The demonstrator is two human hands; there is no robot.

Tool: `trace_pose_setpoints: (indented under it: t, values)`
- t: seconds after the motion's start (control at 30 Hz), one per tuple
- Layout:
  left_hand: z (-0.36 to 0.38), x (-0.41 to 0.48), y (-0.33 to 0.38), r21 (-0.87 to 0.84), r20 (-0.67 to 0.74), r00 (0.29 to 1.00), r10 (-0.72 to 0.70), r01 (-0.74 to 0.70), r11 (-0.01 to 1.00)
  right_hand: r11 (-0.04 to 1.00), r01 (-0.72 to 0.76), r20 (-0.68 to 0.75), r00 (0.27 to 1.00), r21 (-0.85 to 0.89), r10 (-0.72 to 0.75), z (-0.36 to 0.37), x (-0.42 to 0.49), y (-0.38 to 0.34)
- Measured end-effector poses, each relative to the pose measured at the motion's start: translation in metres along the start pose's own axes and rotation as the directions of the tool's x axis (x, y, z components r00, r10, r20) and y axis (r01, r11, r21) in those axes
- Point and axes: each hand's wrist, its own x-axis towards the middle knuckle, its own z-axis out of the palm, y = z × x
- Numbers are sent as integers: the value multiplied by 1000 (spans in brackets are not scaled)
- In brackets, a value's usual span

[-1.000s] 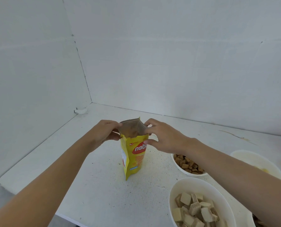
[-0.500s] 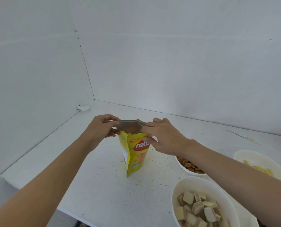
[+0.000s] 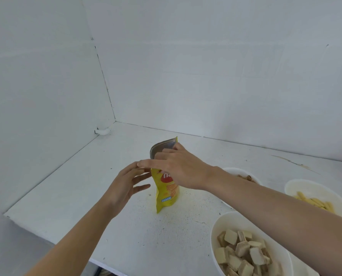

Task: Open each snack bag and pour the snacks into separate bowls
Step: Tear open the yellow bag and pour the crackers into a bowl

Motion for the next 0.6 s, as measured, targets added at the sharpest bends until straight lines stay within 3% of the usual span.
trace_pose_setpoints:
  t: [0.1, 0.23, 0.37, 0.5, 0.6]
  values:
    - [-7, -10, -10, 91, 95, 995, -45, 36, 995, 997, -65, -22, 998, 34, 66, -1, 7, 5]
    - [0, -20, -21, 282, 131, 991, 14, -50, 958, 971, -192, -59, 978, 140, 202, -11, 14, 8]
    - [14, -20, -23, 264, 38, 974, 223, -225, 938, 922, -267, -145, 938, 281, 316, -27, 18, 11]
    - [13, -14, -14, 275, -47, 890, 454, -426, 862, 864, -330, -247, 864, 381, 439, -46, 20, 19]
    - [11, -5, -5, 366, -21, 814, 580, -534, 762, 827, -338, -313, 807, 449, 500, -60, 22, 27]
